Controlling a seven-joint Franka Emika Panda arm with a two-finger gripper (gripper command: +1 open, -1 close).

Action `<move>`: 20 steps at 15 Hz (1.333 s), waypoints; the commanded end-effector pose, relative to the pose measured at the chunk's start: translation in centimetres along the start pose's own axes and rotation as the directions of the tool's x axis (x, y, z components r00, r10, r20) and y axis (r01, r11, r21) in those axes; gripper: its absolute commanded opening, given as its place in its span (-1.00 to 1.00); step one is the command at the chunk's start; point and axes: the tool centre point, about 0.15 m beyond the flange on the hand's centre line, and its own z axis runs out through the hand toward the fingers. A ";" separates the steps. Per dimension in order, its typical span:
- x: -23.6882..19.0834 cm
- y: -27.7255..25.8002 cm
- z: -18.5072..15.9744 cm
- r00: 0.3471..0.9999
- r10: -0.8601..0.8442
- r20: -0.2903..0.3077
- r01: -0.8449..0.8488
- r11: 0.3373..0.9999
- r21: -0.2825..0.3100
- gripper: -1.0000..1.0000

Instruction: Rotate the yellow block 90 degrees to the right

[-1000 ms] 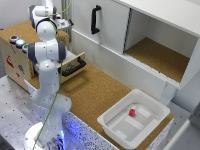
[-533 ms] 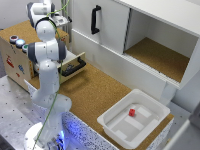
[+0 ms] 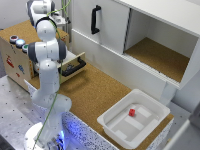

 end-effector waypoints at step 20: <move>-0.5 0.8 -3.7 0.639 0.767 -0.058 -0.769 0.637 -0.043 1.00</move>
